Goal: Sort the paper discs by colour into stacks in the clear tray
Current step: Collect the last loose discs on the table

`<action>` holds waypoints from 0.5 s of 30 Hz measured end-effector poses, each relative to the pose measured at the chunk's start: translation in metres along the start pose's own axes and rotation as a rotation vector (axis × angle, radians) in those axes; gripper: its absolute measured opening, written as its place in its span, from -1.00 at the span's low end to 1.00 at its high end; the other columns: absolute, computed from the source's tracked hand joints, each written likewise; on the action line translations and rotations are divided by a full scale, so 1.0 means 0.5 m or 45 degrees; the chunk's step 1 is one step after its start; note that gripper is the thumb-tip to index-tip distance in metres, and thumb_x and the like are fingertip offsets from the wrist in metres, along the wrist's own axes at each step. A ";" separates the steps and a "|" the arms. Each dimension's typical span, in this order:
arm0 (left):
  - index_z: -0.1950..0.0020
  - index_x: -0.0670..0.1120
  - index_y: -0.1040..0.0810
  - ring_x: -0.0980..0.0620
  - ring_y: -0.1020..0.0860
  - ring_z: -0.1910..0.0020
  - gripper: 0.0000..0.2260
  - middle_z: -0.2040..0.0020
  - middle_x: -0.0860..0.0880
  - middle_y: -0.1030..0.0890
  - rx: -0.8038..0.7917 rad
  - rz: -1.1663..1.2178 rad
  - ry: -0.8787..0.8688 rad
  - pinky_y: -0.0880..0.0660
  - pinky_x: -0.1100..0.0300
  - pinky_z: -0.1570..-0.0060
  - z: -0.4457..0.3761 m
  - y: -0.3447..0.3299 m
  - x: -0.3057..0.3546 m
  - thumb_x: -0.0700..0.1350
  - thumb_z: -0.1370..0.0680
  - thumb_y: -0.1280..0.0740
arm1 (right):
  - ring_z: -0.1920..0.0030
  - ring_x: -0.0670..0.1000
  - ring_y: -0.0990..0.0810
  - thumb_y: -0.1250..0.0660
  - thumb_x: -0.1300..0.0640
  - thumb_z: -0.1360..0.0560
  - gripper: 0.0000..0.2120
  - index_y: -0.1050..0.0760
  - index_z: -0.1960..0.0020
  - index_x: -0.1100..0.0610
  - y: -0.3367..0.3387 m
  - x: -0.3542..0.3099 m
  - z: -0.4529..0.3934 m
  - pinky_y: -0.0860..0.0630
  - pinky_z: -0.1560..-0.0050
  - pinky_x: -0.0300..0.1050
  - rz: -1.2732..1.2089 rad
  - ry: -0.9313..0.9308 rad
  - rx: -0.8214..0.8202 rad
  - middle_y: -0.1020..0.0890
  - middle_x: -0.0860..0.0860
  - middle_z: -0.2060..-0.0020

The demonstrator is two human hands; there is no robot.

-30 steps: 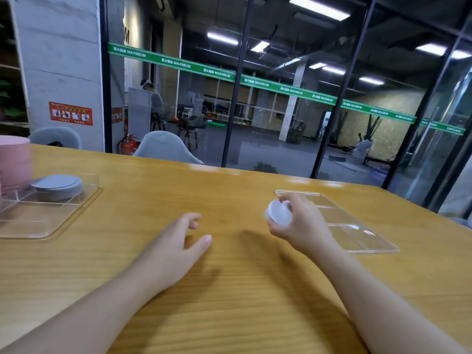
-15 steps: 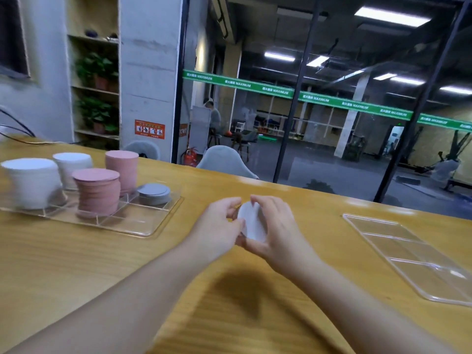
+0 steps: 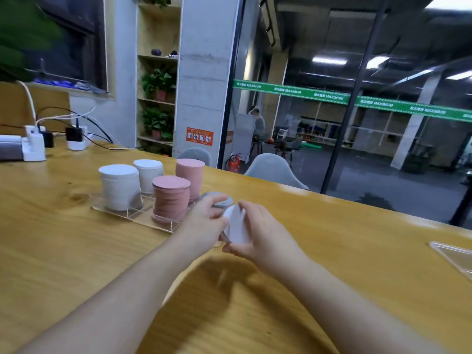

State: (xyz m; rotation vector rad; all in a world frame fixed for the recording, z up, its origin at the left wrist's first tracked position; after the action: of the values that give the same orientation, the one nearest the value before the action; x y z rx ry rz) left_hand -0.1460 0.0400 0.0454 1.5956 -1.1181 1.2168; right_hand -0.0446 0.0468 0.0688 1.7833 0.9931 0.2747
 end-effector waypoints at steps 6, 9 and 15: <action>-0.38 -0.15 -0.34 0.04 -0.57 0.05 -0.65 -0.15 -0.05 -0.56 0.111 0.045 -0.023 -0.55 0.11 -0.01 -0.024 0.048 -0.010 -0.34 -0.60 -0.16 | -0.28 0.02 -0.35 -0.43 0.04 -0.38 -0.28 -0.19 -0.43 0.14 -0.024 -0.019 -0.063 -0.33 -0.19 -0.17 0.072 0.044 0.022 -0.39 0.06 -0.28; -0.37 -0.12 -0.35 0.12 -0.56 0.05 -0.66 -0.16 -0.03 -0.55 0.154 0.030 -0.052 -0.56 0.18 0.01 -0.035 0.068 -0.014 -0.33 -0.61 -0.14 | -0.26 0.02 -0.38 -0.43 0.03 -0.37 -0.27 -0.18 -0.44 0.11 -0.032 -0.020 -0.091 -0.35 -0.14 -0.17 0.093 0.038 0.023 -0.39 0.05 -0.29; -0.27 0.03 -0.41 0.13 -0.50 -0.11 -0.68 -0.08 0.12 -0.55 0.214 -0.425 -0.128 -0.34 0.32 -0.06 -0.057 0.091 -0.032 -0.28 -0.59 -0.12 | -0.25 0.01 -0.40 -0.44 0.03 -0.36 -0.27 -0.20 -0.43 0.06 -0.054 0.020 -0.128 -0.39 -0.15 -0.11 0.006 -0.113 -0.008 -0.40 0.00 -0.28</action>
State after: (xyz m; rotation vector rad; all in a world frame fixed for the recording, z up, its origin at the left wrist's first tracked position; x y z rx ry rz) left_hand -0.1988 0.0574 0.0392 1.9008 -0.7835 1.0382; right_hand -0.0896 0.1006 0.0716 1.7768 0.9246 0.1997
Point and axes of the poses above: each hand's wrist, its own z-axis away from the middle knuckle, its own y-axis out of the back of the hand, x = y × z, the point moved 9 cm from there along -z, towards the middle knuckle
